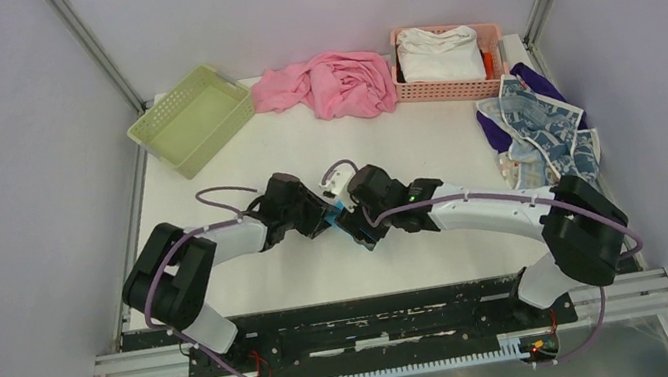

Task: Roll the towels
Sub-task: Roll the towel at the center of the board.

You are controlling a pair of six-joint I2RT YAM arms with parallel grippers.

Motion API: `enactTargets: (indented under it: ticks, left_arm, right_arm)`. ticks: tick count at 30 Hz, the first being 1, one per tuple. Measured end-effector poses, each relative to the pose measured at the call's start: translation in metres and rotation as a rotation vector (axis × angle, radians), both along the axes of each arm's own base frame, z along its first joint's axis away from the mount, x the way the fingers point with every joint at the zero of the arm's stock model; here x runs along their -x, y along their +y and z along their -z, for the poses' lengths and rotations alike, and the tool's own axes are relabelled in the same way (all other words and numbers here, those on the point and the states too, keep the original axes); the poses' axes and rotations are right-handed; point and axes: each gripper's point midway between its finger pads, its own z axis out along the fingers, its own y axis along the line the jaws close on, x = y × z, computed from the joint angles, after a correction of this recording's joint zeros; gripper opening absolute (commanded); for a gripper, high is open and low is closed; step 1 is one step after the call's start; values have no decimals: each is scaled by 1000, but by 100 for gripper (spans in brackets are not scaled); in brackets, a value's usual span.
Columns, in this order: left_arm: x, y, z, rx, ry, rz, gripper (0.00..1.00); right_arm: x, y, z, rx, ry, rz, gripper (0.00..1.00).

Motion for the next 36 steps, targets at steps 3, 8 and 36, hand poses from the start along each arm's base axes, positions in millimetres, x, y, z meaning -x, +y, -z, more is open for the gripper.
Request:
enactTargets:
  ticks: [3,8,36]
  left_arm:
    - [0,0,0,-10,5,0,50]
    - [0,0,0,-30,9,-5,50]
    - [35,60,-8,-146,-8,-115,75]
  right_arm:
    - [-3,3,2,63,-76,-28,67]
    - [-13,13,17,160,-138,-60,63]
    - [9,33,61,-34,131,-133,1]
